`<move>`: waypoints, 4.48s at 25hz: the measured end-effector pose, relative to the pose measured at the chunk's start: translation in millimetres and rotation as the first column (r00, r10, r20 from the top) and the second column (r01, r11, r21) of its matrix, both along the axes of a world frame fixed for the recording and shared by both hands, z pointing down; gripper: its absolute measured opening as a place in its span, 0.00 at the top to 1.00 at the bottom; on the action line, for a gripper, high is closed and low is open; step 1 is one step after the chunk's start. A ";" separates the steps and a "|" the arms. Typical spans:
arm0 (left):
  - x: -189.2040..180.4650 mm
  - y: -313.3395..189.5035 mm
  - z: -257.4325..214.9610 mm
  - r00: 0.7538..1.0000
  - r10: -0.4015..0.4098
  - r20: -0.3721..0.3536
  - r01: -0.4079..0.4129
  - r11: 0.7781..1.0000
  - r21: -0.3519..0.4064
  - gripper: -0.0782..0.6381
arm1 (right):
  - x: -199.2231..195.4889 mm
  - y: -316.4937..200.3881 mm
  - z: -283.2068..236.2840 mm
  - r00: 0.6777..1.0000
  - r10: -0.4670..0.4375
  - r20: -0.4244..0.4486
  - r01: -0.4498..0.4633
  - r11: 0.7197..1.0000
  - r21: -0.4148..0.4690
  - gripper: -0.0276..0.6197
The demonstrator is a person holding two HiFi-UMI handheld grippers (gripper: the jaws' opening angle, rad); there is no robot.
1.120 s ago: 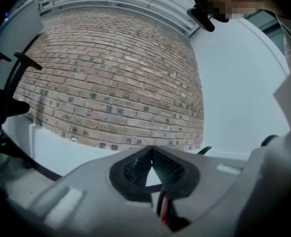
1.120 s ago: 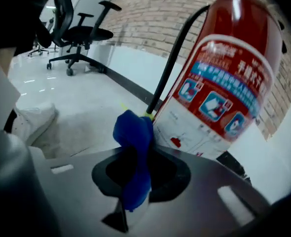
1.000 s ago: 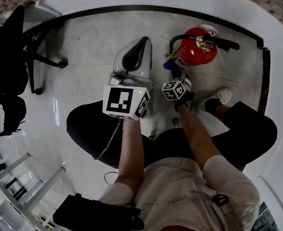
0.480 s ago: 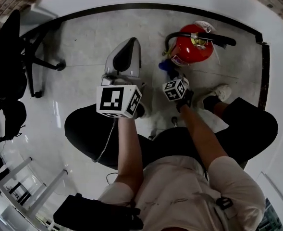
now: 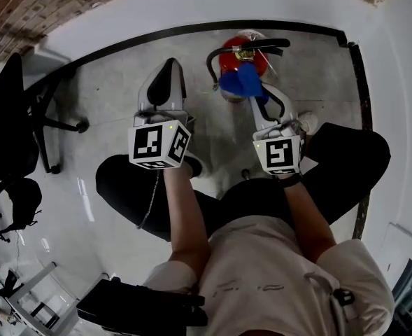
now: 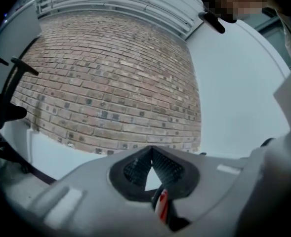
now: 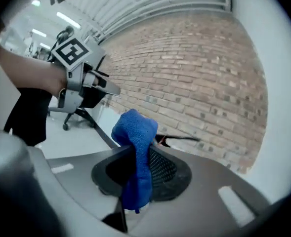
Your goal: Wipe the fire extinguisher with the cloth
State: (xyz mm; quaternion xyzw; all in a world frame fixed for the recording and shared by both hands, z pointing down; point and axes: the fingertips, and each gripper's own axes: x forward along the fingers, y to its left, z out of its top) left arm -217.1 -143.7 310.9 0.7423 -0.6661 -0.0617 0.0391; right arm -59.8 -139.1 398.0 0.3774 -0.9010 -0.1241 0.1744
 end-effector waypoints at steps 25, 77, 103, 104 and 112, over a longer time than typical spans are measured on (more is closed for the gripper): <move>3.9 0.4 71.1 0.999 -0.025 -0.031 0.021 0.990 -0.141 0.89 | -58.5 -6.5 320.4 0.887 -0.122 -0.446 0.012 0.970 -0.243 0.85; 72.3 0.1 43.8 0.998 0.067 0.006 -0.066 0.992 -0.109 0.89 | 10.1 -36.3 334.7 0.980 0.071 -0.188 -0.158 0.851 -0.501 0.86; 84.3 24.2 17.7 0.995 0.098 0.010 -0.098 0.993 -0.061 0.89 | 25.0 -13.8 19.3 0.764 0.173 0.622 0.200 0.853 -0.482 0.85; 87.2 25.7 16.5 0.994 0.106 0.015 -0.105 0.993 -0.060 0.89 | 22.7 -22.0 8.5 0.740 0.191 0.645 0.205 0.849 -0.486 0.85; 97.4 25.2 25.2 0.991 0.129 0.028 -0.128 0.991 -0.045 0.89 | 3.0 -46.7 30.0 0.732 0.222 0.644 0.198 0.836 -0.512 0.87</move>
